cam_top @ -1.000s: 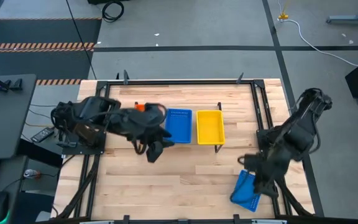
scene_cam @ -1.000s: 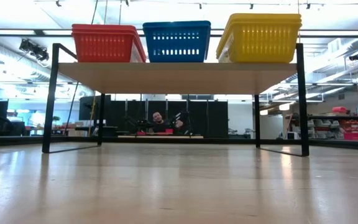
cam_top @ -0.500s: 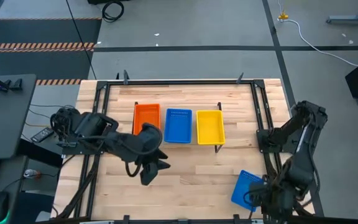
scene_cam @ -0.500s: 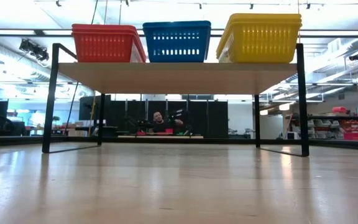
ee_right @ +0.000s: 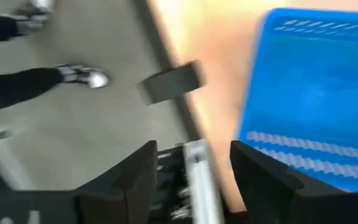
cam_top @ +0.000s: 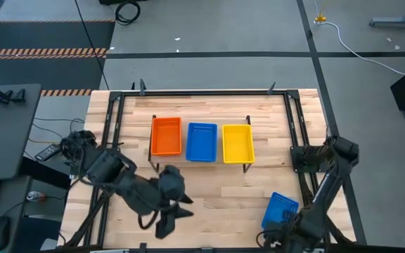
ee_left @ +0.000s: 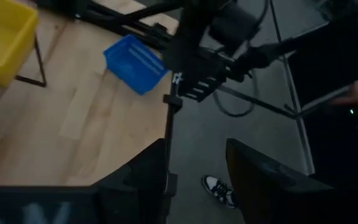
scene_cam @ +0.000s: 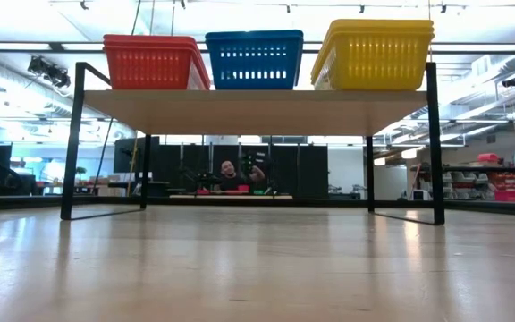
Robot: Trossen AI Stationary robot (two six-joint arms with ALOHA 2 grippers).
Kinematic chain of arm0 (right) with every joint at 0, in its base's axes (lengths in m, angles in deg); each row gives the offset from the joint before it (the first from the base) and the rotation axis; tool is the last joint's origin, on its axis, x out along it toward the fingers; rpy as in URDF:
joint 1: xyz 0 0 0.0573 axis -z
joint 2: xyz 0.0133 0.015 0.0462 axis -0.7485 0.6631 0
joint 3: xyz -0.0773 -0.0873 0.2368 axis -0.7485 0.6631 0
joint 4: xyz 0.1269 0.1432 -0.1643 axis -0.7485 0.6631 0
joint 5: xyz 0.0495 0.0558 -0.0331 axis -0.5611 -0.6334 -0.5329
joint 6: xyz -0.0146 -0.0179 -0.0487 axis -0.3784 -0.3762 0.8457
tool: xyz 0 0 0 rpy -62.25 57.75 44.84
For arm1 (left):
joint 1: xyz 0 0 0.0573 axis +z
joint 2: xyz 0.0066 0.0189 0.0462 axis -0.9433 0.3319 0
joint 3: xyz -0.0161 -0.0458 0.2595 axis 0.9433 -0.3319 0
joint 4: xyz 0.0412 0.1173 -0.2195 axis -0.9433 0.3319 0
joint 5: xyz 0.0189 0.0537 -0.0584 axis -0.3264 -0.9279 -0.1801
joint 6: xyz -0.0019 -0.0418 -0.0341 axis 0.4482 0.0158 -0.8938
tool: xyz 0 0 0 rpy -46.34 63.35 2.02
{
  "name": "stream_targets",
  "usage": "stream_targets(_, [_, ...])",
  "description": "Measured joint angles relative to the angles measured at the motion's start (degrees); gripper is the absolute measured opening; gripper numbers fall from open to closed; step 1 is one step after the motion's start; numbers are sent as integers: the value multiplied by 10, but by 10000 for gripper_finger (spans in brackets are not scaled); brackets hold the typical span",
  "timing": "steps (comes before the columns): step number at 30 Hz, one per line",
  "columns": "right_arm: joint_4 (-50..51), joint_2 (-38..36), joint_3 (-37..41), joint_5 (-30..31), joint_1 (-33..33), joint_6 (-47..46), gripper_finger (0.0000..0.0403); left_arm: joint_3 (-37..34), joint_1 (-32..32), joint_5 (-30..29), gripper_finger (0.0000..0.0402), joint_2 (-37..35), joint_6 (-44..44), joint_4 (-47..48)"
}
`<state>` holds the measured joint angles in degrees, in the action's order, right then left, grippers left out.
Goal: Stack baskets on shelf by color
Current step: Stack the blue bin on top of the blue bin on the shelf
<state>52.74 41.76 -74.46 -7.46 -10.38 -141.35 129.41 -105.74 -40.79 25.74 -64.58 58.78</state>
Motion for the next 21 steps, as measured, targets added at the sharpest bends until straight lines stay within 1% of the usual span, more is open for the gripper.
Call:
stream_targets(4, [66, 31, 0, -10, 16, 22, 224, 0, -14, 0, 174, 11, 7, -6])
stream_targets(6, [82, 37, 1, -15, 23, 27, 226, 0, -19, 0, 174, 15, 6, -6])
stream_targets(9, [71, 41, 1, -9, 32, 25, 225, 0, -25, 0, 174, 17, 3, -6])
stream_targets(13, [18, 41, 0, 26, 32, 26, 224, 0, -31, -2, 174, 18, -1, -8])
stream_targets(15, [21, 41, 1, 34, 34, 26, 224, 0, -34, -3, 174, 18, -13, -8])
stream_targets(19, [36, 41, 25, 27, 48, 37, 224, 0, -38, -6, 173, 18, -33, -7])
stream_targets(21, [23, 41, 39, 15, 57, 50, 220, 0, -40, -9, 174, 18, -39, -7])
